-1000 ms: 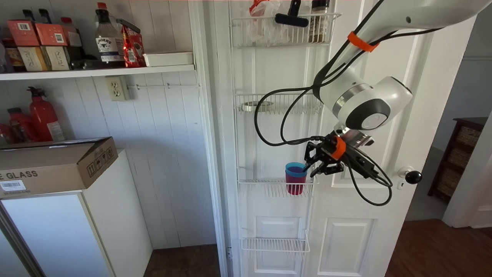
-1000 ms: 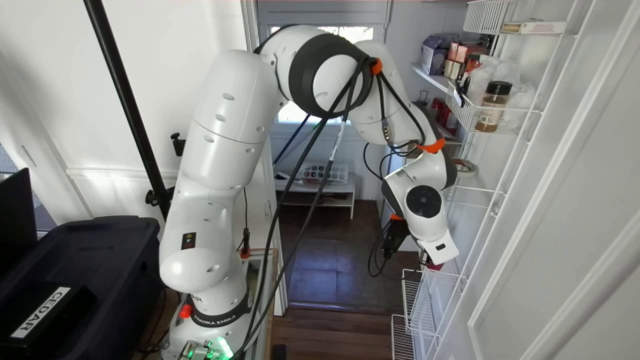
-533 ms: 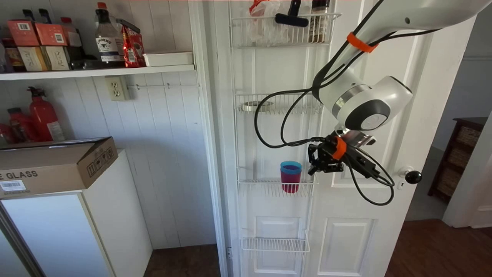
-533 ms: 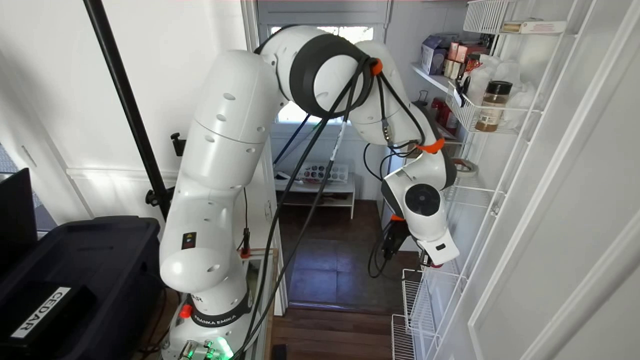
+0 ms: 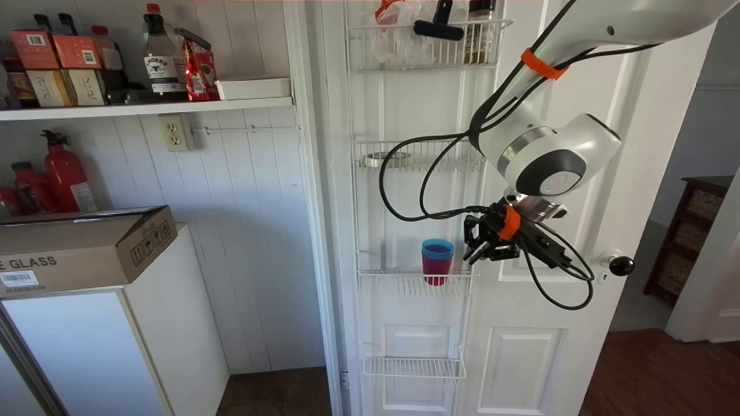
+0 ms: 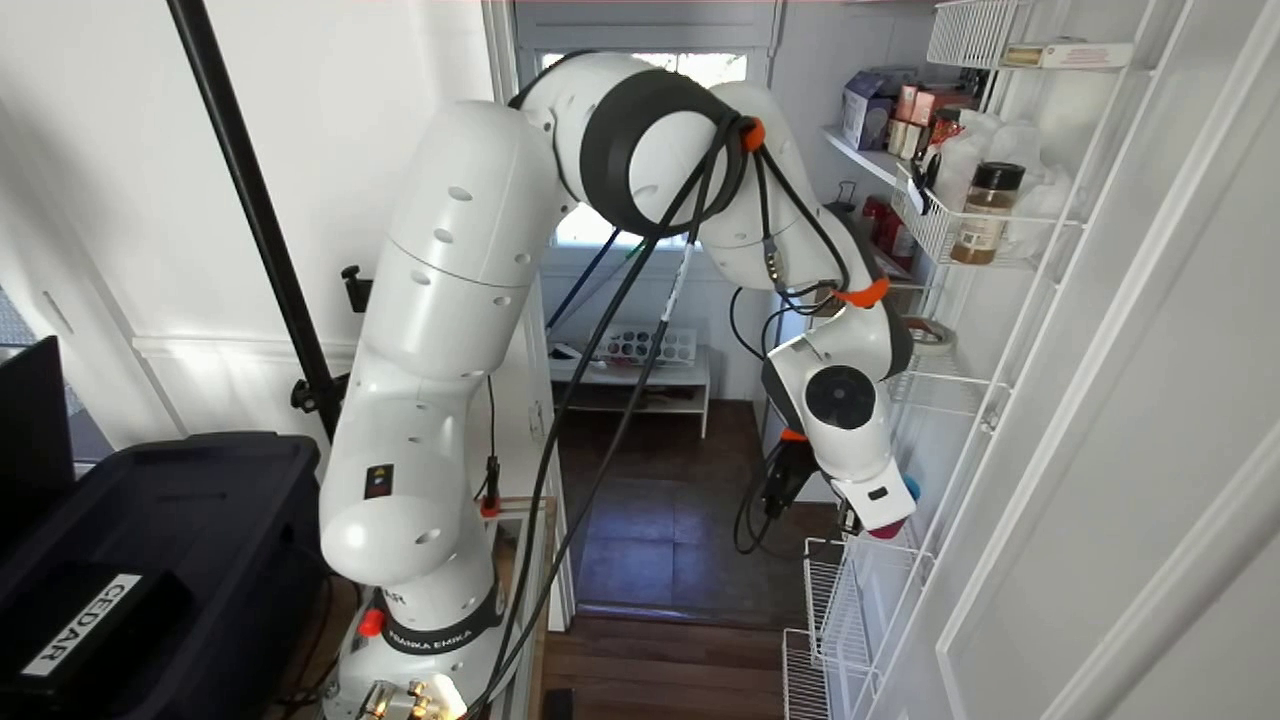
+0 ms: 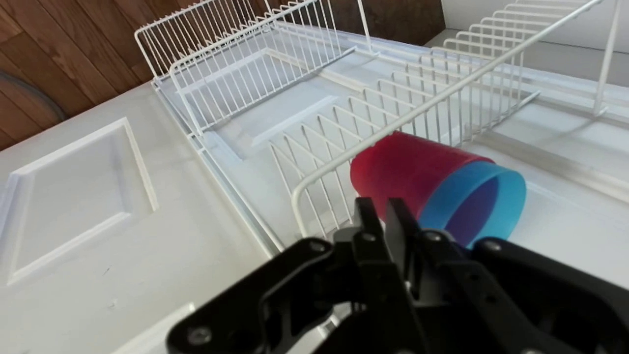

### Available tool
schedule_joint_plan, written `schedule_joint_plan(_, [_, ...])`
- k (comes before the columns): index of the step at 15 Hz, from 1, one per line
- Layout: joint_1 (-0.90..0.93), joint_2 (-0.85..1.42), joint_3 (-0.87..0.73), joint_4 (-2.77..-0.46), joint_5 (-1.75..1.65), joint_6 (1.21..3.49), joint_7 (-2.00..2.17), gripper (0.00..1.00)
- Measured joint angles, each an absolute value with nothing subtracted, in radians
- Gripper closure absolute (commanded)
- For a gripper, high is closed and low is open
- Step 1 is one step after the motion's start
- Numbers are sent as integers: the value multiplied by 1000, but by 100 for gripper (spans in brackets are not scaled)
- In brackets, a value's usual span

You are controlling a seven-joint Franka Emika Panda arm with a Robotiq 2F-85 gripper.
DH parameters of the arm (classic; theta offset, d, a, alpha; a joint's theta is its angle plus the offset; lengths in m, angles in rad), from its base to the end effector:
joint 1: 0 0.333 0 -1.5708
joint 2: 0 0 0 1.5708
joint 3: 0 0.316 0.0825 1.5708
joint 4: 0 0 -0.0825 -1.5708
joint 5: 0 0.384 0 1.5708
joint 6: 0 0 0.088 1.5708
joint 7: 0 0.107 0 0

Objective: Unstack the cups

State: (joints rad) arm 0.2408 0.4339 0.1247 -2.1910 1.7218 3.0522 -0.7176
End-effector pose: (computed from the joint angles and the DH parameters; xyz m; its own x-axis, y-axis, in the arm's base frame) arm 0.5080 0.1136 0.1843 0.7636 -0.6245 0.1641 -0.4828 -0.7210 -0.4970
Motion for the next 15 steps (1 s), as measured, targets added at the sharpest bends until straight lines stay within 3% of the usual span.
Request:
schedule_joint_plan(8, [293, 436, 109, -2146, 1989, 3052, -863, 2])
schedule_joint_plan(15, [415, 449, 4, -2110, 2180, 3084, -979, 0])
